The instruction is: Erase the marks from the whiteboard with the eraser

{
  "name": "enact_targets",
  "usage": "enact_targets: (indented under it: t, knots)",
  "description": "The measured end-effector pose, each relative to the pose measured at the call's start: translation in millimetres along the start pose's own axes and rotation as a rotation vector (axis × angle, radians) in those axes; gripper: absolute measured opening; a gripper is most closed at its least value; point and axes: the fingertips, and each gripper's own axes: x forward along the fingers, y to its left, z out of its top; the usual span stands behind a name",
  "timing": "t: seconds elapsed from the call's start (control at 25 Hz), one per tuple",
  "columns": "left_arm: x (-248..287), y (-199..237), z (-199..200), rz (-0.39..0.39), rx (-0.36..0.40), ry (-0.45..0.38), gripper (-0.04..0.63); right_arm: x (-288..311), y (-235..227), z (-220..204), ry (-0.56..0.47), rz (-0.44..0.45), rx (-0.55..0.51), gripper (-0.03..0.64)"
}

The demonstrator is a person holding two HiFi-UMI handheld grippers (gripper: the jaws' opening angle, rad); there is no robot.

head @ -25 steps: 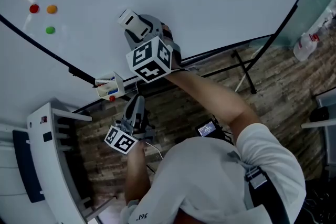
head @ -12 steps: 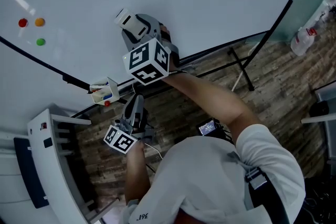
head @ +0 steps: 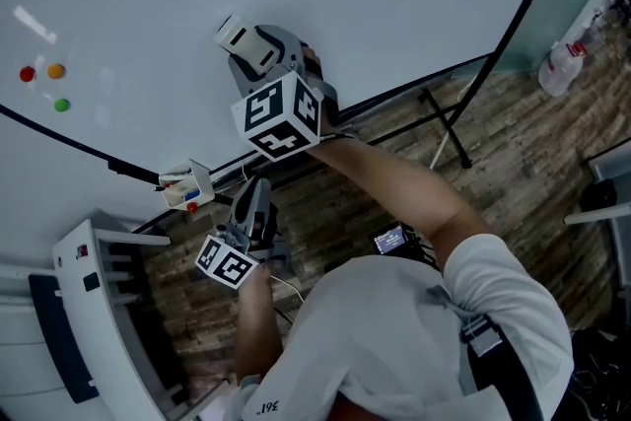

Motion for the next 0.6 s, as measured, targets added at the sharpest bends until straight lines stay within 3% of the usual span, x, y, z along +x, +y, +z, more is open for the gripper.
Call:
enact_targets:
  t: [0.6]
  knots:
    - [38.4, -19.7, -18.1, -0.036, 0.006, 0.033, 0.008, -20.3, -65.1, -17.3, 0.003, -0.060, 0.007, 0.240]
